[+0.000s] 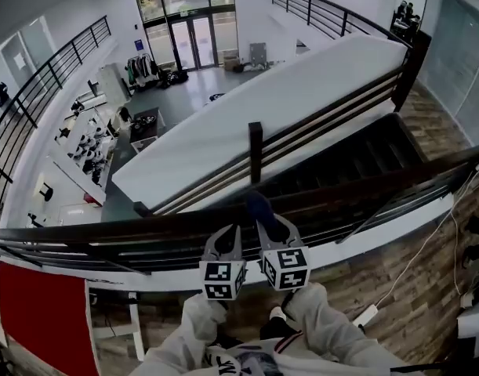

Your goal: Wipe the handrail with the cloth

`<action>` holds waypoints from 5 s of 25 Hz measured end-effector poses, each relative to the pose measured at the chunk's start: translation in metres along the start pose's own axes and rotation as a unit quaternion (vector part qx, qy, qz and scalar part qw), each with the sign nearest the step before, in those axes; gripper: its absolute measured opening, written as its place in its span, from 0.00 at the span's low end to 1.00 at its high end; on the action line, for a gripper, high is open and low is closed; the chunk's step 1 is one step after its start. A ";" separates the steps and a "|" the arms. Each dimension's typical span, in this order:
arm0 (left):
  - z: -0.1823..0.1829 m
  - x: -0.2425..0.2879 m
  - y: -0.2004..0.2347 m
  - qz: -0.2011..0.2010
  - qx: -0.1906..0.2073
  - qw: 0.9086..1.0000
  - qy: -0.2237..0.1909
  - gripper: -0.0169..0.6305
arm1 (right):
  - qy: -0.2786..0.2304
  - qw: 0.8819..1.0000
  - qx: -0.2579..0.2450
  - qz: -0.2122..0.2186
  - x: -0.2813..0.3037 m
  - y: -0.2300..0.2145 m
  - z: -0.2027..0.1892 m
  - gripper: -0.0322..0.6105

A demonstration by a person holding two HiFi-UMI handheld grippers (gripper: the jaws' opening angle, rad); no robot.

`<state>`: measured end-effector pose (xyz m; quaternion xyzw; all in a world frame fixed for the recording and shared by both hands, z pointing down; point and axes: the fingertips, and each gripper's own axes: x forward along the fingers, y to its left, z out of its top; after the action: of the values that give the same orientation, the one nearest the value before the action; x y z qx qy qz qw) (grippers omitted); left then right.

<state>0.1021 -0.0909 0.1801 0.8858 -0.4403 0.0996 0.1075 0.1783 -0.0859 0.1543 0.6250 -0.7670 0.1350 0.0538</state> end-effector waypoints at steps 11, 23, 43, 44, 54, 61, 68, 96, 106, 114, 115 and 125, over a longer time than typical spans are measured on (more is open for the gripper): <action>-0.025 -0.099 0.114 0.093 -0.036 0.995 -0.003 0.03 | 0.020 0.995 -0.023 0.099 0.020 0.150 -0.021 0.16; -0.084 -0.216 0.270 0.221 -0.077 0.972 0.011 0.03 | 0.077 0.971 -0.051 0.222 0.062 0.343 -0.085 0.16; -0.194 -0.316 0.466 0.293 -0.123 0.947 0.052 0.03 | 0.152 0.950 -0.040 0.271 0.182 0.541 -0.192 0.16; -0.197 -0.316 0.472 0.295 -0.121 0.946 0.053 0.03 | 0.154 0.950 -0.038 0.270 0.188 0.545 -0.197 0.16; -0.226 -0.317 0.515 0.297 -0.132 0.943 0.064 0.03 | 0.182 0.944 -0.026 0.275 0.233 0.587 -0.238 0.16; -0.231 -0.325 0.542 0.302 -0.134 0.942 0.058 0.03 | 0.200 0.943 -0.019 0.265 0.268 0.612 -0.260 0.16; -0.233 -0.322 0.537 0.295 -0.141 0.943 0.058 0.03 | 0.208 0.942 -0.025 0.262 0.272 0.608 -0.266 0.16; -0.217 -0.220 0.407 0.188 -0.113 0.972 0.083 0.03 | 0.201 0.964 -0.008 0.171 0.218 0.438 -0.258 0.16; -0.210 -0.164 0.331 0.132 -0.095 0.982 0.093 0.03 | 0.192 0.974 0.017 0.118 0.192 0.345 -0.252 0.16; -0.211 -0.127 0.272 0.097 -0.089 0.985 0.109 0.03 | 0.183 0.979 0.029 0.083 0.168 0.275 -0.249 0.16; -0.211 -0.121 0.264 0.093 -0.089 0.986 0.108 0.03 | 0.182 0.980 0.031 0.079 0.165 0.266 -0.249 0.16; -0.211 -0.063 0.186 0.038 -0.075 0.990 0.117 0.03 | 0.171 0.984 0.047 0.031 0.137 0.175 -0.244 0.16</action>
<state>-0.1019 -0.0938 0.3836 0.8400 -0.4645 0.1733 0.2206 -0.0423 -0.1165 0.3981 0.5701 -0.7584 0.2778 0.1505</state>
